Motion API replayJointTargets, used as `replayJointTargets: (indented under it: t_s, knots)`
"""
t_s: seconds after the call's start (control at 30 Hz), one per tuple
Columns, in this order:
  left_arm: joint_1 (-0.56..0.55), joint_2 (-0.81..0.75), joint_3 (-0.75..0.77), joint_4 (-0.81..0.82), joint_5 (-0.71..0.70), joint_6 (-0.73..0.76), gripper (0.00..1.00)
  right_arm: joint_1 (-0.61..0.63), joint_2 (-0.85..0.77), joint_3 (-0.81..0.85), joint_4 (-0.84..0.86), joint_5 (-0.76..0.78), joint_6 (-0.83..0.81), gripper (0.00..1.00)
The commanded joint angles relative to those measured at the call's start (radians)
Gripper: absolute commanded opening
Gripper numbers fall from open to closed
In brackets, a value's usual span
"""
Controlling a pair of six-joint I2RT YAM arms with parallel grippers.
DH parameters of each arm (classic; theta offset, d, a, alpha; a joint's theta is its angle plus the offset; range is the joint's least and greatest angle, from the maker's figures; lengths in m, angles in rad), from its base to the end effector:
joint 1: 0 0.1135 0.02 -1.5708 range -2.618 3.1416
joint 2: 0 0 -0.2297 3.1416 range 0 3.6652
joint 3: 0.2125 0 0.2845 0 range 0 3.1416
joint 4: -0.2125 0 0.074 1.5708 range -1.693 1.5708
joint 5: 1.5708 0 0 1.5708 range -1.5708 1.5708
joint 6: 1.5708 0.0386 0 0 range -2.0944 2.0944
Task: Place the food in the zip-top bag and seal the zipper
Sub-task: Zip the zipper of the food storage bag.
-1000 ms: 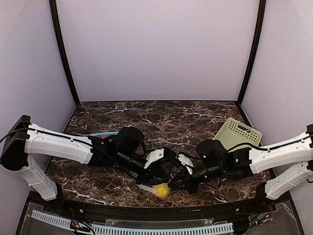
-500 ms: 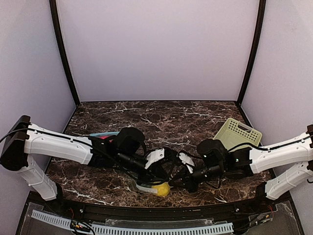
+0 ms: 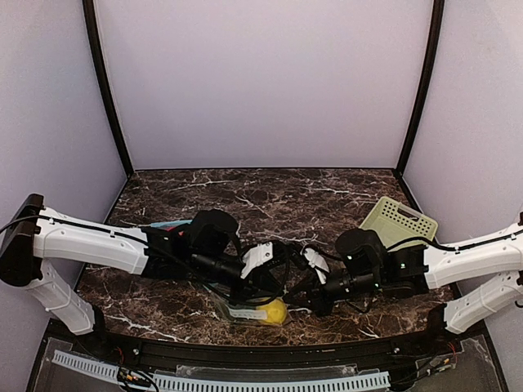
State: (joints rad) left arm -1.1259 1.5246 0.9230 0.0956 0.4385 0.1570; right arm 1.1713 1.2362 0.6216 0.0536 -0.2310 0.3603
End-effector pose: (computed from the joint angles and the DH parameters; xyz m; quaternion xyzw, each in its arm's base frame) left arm 0.1435 -0.3392 0.1822 0.5917 0.6077 -0.3966 0.3512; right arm 0.1089 0.2806 0.1598 -0.3942 0.7769 0.4057 0.2764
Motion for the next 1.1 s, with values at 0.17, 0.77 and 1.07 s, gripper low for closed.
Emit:
replayJointTargets:
  t_s: [0.17, 0.77, 1.07]
  knots:
    - [0.014, -0.065, -0.026, -0.205, 0.004, 0.0, 0.01, -0.021, -0.035, 0.011, -0.184, 0.1, -0.028, 0.0]
    - [0.043, -0.09, -0.026, -0.281, 0.006, -0.023, 0.01, -0.026, -0.041, 0.067, -0.357, 0.296, 0.03, 0.0]
    - [0.053, -0.124, -0.073, -0.28, -0.014, -0.052, 0.01, -0.052, -0.024, 0.089, -0.409, 0.367, 0.09, 0.0]
